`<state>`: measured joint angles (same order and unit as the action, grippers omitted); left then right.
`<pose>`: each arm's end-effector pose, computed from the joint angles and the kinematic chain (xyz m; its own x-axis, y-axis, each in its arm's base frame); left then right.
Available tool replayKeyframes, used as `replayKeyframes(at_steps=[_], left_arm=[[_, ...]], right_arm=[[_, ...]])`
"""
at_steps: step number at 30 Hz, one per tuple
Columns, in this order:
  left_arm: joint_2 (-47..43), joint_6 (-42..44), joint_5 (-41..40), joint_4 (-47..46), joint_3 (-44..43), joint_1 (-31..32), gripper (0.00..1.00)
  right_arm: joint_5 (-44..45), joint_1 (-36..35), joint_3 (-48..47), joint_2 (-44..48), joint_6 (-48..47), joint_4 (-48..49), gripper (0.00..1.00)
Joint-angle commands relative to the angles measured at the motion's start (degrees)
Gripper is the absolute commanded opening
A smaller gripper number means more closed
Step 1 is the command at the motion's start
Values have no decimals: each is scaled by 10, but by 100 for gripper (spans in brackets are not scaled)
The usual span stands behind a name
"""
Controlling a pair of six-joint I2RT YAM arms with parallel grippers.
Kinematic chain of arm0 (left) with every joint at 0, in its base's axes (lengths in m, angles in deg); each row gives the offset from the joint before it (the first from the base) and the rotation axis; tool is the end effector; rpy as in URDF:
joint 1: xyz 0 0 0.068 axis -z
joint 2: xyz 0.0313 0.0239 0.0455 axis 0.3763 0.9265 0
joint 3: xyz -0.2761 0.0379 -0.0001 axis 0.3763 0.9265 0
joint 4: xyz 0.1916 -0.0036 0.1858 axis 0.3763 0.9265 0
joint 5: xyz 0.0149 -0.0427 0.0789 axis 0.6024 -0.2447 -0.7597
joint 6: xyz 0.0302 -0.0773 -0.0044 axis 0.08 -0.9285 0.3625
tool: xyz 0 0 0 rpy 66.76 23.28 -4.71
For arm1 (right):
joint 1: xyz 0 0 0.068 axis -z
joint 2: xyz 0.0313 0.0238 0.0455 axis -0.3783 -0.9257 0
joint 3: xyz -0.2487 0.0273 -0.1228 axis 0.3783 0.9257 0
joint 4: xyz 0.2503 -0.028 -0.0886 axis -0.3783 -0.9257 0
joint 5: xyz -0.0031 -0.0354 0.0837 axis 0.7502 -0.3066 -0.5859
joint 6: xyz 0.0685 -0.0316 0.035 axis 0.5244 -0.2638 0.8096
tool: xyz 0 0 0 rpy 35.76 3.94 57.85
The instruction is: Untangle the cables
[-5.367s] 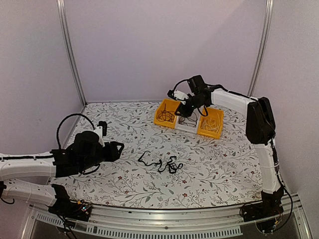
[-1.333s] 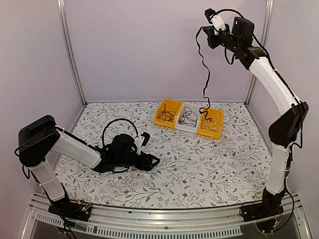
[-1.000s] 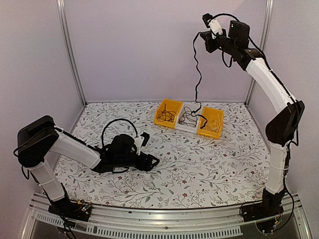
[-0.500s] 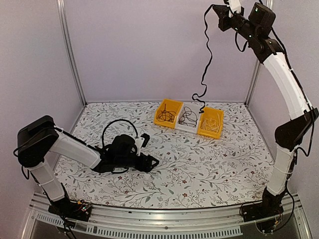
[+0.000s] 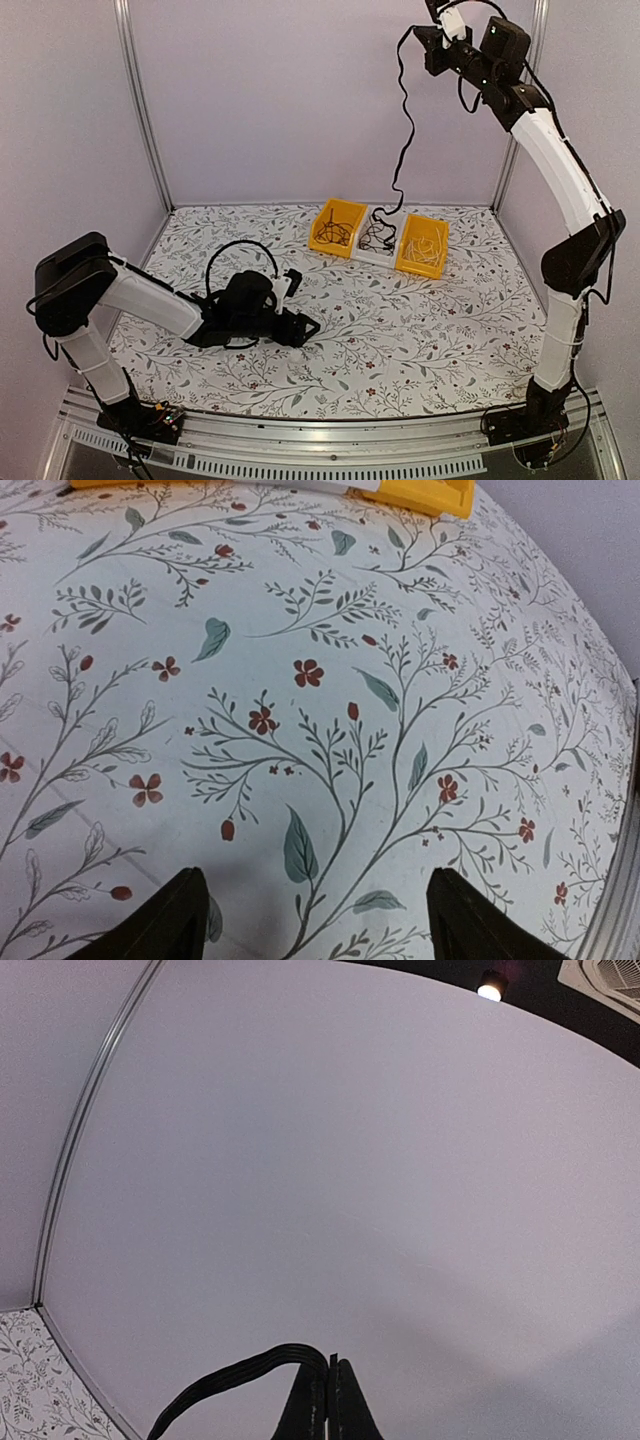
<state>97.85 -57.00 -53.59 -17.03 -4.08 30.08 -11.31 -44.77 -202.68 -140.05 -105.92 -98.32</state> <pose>0.2113 -0.2775 0.1039 -0.6954 0.1440 -0.7040 0.5525 0.7336 -0.3957 0.4151 0.1840 0.5826 0.4883 -0.2710 -0.8296 -0.3291 0.8232 -0.4626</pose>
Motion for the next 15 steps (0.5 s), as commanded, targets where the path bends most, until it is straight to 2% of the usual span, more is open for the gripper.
replayKeyframes(at_steps=[1,10,15], left_arm=[[-23,-1,-6,6,4,9,78],[-28,-11,-15,10,12,13,78],[-27,-11,-17,14,11,14,79]], right_arm=[[4,-1,5,-43,4,-1,0],[23,13,20,-89,-3,-1,0],[30,24,69,-101,-29,-9,0]])
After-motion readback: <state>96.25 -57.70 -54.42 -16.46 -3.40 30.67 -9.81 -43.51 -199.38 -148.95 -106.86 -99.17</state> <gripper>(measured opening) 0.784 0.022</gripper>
